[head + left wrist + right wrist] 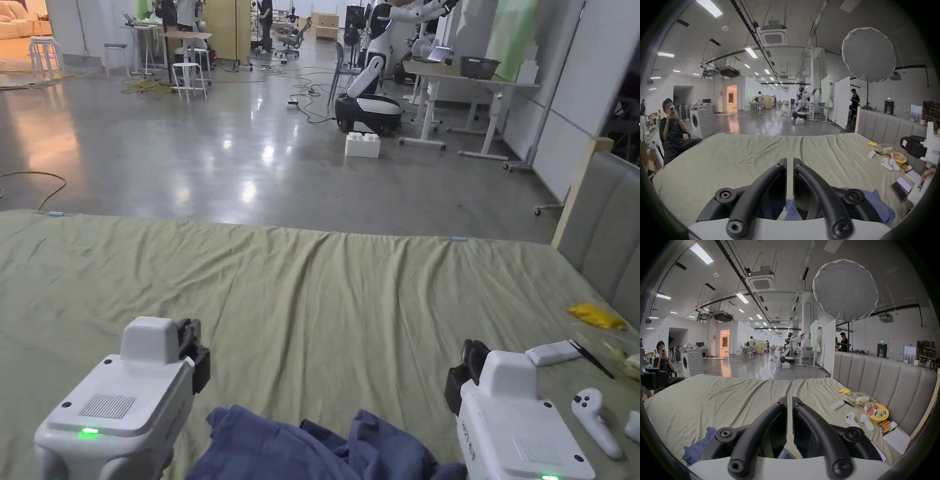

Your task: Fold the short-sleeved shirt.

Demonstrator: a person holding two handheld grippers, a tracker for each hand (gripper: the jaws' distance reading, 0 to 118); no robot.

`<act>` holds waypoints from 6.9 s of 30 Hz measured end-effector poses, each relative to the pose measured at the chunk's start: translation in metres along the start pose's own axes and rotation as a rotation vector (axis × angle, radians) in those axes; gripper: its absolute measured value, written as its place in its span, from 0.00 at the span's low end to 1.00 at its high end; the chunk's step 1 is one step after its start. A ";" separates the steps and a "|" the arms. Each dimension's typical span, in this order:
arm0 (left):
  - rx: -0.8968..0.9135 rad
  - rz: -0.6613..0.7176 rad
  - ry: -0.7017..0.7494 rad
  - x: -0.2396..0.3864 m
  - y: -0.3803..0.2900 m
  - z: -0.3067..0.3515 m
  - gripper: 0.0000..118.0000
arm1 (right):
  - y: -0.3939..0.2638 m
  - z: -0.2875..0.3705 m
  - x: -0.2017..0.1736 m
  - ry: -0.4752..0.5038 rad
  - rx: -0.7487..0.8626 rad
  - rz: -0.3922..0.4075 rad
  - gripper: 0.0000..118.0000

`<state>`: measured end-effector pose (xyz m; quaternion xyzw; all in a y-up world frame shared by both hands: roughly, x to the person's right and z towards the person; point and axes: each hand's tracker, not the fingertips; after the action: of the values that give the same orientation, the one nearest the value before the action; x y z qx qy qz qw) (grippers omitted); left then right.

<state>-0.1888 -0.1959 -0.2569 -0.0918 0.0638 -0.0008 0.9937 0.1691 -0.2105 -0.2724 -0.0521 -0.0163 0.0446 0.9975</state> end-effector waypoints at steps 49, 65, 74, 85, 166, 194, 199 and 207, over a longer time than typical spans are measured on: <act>-0.722 -0.026 -0.078 -0.014 -0.136 -0.042 0.06 | -0.086 -0.080 0.063 0.105 -0.502 -0.015 0.05; -0.683 0.012 -0.047 -0.035 -0.137 -0.024 0.06 | -0.181 -0.110 0.047 0.205 -0.861 0.044 0.07; -0.561 0.031 -0.033 -0.043 -0.095 -0.025 0.06 | -0.103 -0.092 0.055 0.170 -0.620 0.090 0.06; -0.364 0.003 0.017 -0.081 0.004 -0.041 0.06 | 0.014 -0.080 0.080 0.112 -0.393 0.083 0.06; 0.016 -0.016 0.057 -0.018 -0.032 0.021 0.58 | 0.001 0.015 -0.037 0.130 0.045 0.031 0.55; -0.346 -0.047 -0.084 -0.019 -0.075 -0.169 0.06 | -0.061 -0.011 -0.024 0.058 -0.108 -0.004 0.03; -0.494 -0.098 -0.100 -0.010 -0.088 -0.248 0.44 | -0.076 -0.025 -0.018 0.040 -0.162 0.013 0.03; -0.775 -0.096 -0.042 0.006 -0.136 -0.338 0.78 | -0.099 -0.034 -0.007 0.033 -0.240 0.060 0.03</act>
<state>-0.2244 -0.3910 -0.5622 -0.4633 0.0346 -0.0211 0.8853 0.1724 -0.3130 -0.2959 -0.1722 -0.0035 0.0711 0.9825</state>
